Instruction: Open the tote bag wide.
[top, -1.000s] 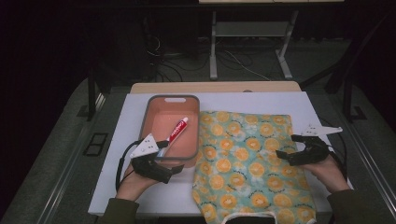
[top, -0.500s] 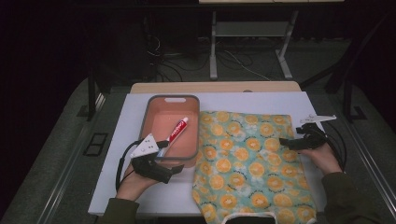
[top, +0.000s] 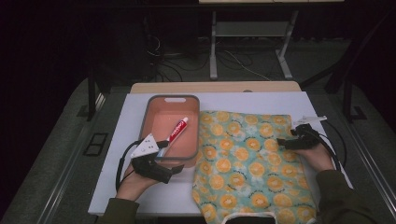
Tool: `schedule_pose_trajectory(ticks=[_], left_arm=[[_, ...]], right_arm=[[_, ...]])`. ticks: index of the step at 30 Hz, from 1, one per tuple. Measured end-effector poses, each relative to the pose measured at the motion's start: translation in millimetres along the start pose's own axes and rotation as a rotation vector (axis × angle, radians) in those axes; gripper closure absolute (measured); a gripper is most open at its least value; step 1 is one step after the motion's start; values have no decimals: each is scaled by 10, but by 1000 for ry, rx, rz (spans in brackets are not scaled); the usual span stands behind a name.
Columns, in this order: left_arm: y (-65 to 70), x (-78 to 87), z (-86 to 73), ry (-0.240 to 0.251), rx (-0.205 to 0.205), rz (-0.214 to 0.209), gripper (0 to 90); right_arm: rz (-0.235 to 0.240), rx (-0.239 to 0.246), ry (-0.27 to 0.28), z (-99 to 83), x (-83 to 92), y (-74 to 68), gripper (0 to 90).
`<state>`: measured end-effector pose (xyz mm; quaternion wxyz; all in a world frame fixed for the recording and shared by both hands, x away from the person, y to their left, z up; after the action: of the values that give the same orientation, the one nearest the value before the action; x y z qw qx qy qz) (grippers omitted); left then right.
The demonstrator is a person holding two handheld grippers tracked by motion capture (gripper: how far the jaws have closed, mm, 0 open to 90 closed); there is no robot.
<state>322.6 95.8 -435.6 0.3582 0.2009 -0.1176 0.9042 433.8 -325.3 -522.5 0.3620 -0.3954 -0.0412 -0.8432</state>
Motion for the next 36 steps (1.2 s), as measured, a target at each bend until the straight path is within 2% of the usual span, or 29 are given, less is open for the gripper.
schedule_pose_trajectory(ticks=[1,3,8,12,16,19,23,27,29,32,33,35,36], left_arm=[[0,0,0,0,0,1,0],[-2,-1,1,1,-1,1,0],[-2,-2,1,1,-2,2,0],[-2,-4,0,-1,-3,4,0],[-2,-4,-1,-1,-3,4,0],[0,-5,0,-1,-2,4,0],[1,-4,-1,-2,-2,4,0],[-3,-4,-1,-2,-4,4,0],[-1,-5,-1,-2,-3,4,0],[-1,-5,-1,-3,-3,5,0],[-1,-5,-1,-3,-3,5,0],[1,-6,-2,-4,-3,7,0],[1,-6,-2,-4,-3,7,0]], right_arm=[[6,5,3,6,9,-19,386],[16,13,7,11,13,-35,486],[35,31,2,22,15,-71,715],[81,33,-6,29,1,-121,878],[95,19,-7,38,17,-113,892],[60,15,18,76,78,-48,893],[-17,-39,76,121,195,124,895],[-100,-99,98,70,304,328,895],[-121,-130,111,34,359,414,895],[-124,-153,116,-2,383,466,892],[-111,-150,114,-18,370,466,860],[-120,-143,131,9,382,454,675],[-120,-143,131,9,382,454,675]])
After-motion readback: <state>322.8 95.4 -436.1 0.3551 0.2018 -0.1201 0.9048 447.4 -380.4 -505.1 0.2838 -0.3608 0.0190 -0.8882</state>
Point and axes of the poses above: each handheld gripper's, and its own axes: x roughly backward along the jaws, z roughly out of its top, y roughly to its right, the point moved 9 cm from there along -x, roughly forward along the jaws, and after that the axes turned 15 degrees about z, right-handed, at the moved point
